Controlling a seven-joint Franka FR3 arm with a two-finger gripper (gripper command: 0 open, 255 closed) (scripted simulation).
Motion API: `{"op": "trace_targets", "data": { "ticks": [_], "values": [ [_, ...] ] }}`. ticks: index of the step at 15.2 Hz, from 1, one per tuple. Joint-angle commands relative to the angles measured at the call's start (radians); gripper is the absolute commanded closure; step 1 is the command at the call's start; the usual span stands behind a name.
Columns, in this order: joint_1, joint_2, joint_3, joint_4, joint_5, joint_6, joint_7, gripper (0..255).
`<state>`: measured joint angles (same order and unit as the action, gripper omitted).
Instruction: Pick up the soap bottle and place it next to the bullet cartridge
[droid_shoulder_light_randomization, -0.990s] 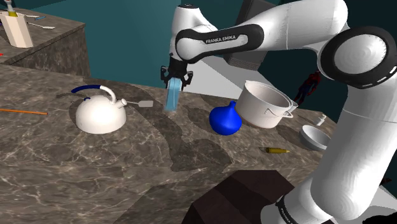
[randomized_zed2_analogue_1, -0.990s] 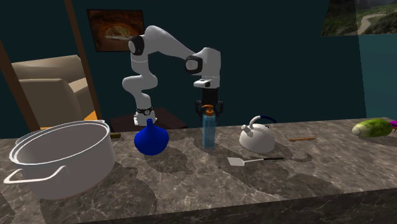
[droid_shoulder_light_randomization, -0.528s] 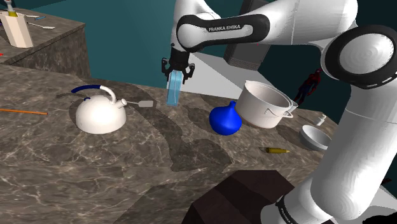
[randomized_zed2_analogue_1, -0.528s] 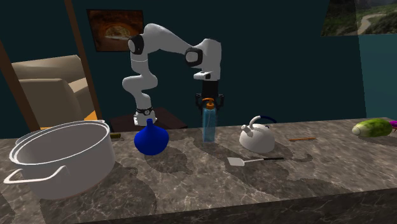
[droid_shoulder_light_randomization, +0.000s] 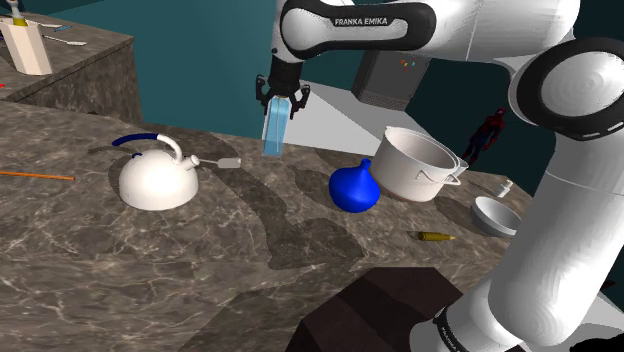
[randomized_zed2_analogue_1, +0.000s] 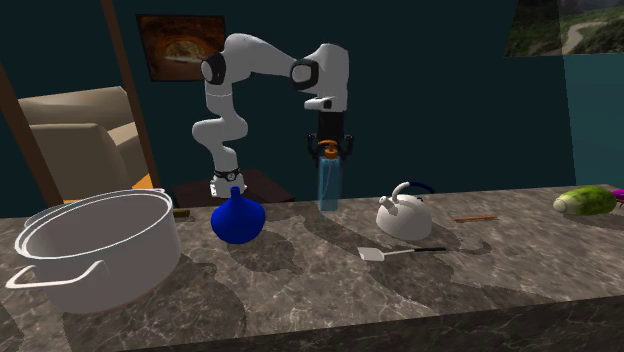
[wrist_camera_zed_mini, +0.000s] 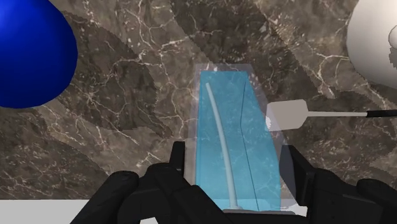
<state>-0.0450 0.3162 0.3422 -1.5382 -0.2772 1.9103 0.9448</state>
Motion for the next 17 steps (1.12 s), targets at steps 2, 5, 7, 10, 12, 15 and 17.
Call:
{"op": "trace_targets", "data": {
  "ticks": [2, 5, 7, 10, 12, 15, 17],
  "values": [
    [0.002, 0.0, 0.001, 0.043, 0.003, -0.042, -0.009, 255],
    [0.005, 0.0, 0.002, 0.083, 0.006, -0.081, -0.016, 255],
    [0.007, 0.002, 0.003, 0.112, 0.006, -0.108, -0.02, 255],
    [0.012, 0.006, 0.004, 0.158, 0.007, -0.15, -0.027, 255],
    [0.015, 0.01, 0.005, 0.192, 0.006, -0.178, -0.031, 255],
    [0.022, 0.02, 0.005, 0.245, 0.004, -0.223, -0.037, 255],
    [0.027, 0.028, 0.006, 0.284, 0.002, -0.254, -0.041, 255]
  ]
}}
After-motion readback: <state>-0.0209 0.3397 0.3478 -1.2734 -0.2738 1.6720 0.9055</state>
